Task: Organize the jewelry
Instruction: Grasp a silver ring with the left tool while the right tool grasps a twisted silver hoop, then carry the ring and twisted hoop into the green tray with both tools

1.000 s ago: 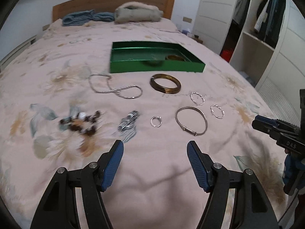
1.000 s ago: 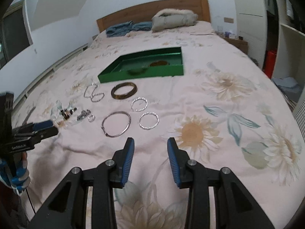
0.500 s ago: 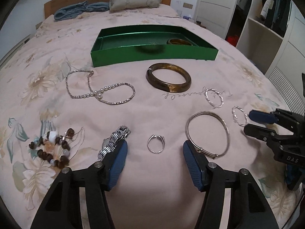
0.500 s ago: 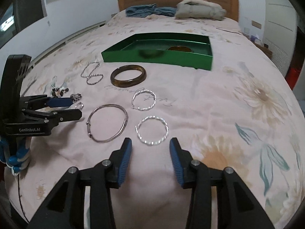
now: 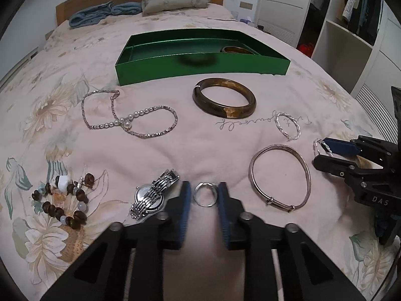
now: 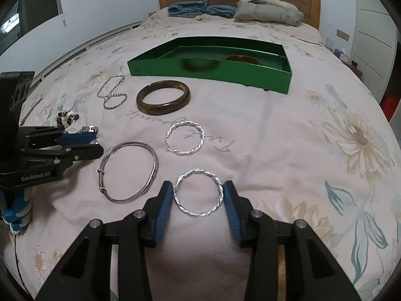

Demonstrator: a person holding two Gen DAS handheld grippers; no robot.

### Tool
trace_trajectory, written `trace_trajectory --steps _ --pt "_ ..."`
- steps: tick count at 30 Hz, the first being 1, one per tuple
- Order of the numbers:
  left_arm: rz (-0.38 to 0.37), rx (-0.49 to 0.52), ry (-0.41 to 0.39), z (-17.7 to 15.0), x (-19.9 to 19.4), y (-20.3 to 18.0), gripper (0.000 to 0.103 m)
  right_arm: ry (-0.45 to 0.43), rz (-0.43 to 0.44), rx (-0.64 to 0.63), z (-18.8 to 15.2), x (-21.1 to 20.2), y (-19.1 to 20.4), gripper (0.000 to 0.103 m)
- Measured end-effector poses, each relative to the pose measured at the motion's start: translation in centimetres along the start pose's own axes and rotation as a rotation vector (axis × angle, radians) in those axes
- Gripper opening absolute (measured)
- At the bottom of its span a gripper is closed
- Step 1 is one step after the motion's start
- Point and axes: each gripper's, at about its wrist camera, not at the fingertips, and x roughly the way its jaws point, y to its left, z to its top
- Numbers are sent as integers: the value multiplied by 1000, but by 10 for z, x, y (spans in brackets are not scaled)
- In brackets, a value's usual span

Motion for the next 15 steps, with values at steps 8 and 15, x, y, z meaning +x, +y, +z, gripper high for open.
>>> trace_trajectory --steps 8,15 --pt "18 13 -18 -7 -17 -7 18 -24 -2 66 -12 -25 0 39" --pt "-16 -23 -84 16 -56 0 18 -77 -32 77 -5 -64 5 39"
